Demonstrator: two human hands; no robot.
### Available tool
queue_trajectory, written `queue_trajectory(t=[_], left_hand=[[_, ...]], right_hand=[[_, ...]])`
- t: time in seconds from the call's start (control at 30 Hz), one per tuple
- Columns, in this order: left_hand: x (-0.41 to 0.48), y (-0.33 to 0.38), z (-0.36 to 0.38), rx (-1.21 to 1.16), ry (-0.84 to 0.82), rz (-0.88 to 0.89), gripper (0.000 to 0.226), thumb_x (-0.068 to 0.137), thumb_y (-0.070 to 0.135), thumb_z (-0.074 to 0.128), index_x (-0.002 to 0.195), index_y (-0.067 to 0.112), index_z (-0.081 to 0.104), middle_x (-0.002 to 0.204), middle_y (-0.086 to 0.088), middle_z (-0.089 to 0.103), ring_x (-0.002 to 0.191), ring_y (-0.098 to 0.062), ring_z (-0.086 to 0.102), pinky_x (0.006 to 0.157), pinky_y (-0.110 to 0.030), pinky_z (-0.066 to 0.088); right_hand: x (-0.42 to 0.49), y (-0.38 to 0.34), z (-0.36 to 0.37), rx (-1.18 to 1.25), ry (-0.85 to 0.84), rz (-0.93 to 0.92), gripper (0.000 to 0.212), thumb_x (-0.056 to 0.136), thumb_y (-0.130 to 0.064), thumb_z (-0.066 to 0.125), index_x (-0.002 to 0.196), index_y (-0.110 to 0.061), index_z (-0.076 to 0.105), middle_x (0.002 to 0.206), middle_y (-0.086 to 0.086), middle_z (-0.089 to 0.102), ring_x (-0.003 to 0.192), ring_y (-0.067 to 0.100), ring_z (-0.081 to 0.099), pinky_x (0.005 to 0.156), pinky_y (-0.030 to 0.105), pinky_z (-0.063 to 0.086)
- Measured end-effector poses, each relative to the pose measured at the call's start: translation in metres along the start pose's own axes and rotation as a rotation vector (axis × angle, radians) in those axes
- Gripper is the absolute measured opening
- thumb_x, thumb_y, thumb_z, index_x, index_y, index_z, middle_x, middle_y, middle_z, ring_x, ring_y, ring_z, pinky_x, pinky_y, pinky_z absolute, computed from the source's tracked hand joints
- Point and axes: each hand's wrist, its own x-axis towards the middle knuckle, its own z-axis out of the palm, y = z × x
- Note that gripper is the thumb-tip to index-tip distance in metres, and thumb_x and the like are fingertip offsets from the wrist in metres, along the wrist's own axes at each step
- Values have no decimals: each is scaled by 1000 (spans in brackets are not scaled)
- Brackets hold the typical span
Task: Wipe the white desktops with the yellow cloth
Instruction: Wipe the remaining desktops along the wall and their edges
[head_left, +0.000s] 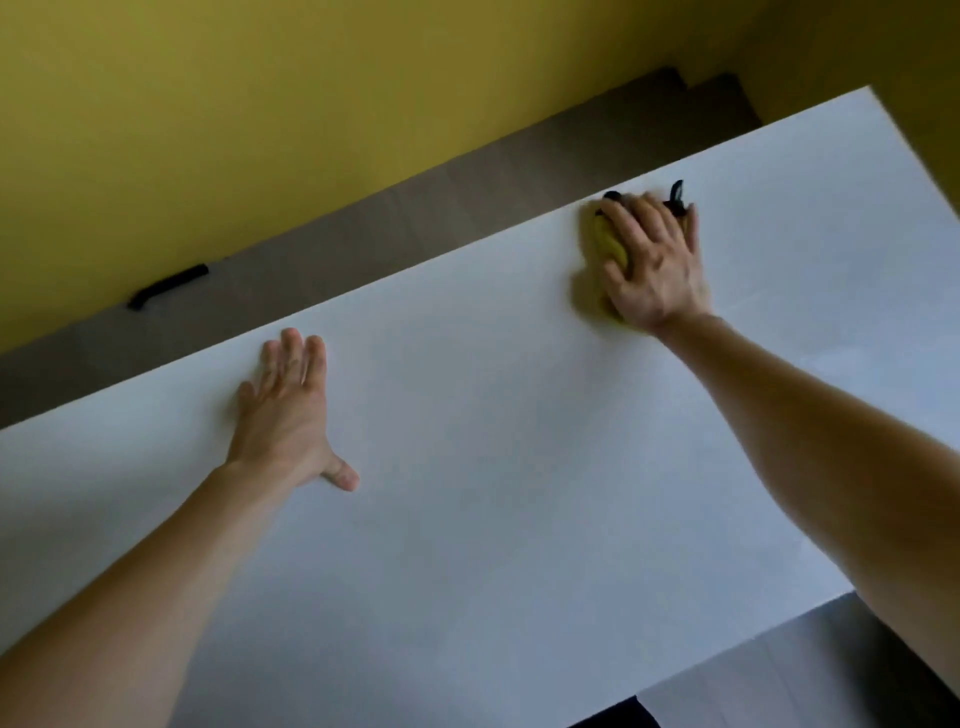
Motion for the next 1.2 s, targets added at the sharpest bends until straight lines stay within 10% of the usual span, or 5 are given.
queue_trajectory(t=[0.13, 0.43, 0.77, 1.03, 1.2], left_hand=[[4, 0, 1, 14, 5, -3, 190, 37, 72, 102, 167, 14, -23, 177, -12, -28, 166, -34, -16, 131, -59, 23], [-25, 48, -13, 111, 24, 42, 175, 52, 66, 100, 166, 20, -25, 176, -12, -27, 166, -38, -11, 127, -57, 32], [-16, 161, -27, 161, 76, 212, 174, 52, 68, 100, 166, 27, -25, 176, -17, -23, 165, -44, -10, 124, -64, 32], [-13, 158, -23, 162, 100, 193, 175, 44, 77, 97, 167, 35, -19, 179, -10, -20, 167, -37, -6, 126, -55, 34], [-11, 156, -22, 170, 116, 208, 179, 44, 78, 97, 165, 35, -28, 179, -10, -20, 168, -36, -5, 125, -53, 36]], right_hand=[[-1, -9, 4, -16, 62, 167, 78, 93, -54, 49, 164, -24, 38, 157, 17, 47, 151, 41, 36, 134, 62, 4], [-51, -165, 45, 32, -85, -502, 76, 95, -52, 41, 167, -28, 38, 162, 5, 46, 157, 31, 34, 133, 59, 7], [-35, 11, 0, 43, 143, 288, 81, 91, -52, 47, 167, -28, 37, 167, 9, 42, 161, 36, 27, 135, 58, 4], [-94, -69, 24, 121, 27, -277, 75, 91, -44, 55, 163, -25, 46, 161, 7, 50, 156, 33, 38, 134, 54, 12], [-91, 49, 3, 66, 181, 167, 76, 91, -43, 61, 163, -27, 45, 159, 7, 51, 156, 36, 38, 134, 58, 12]])
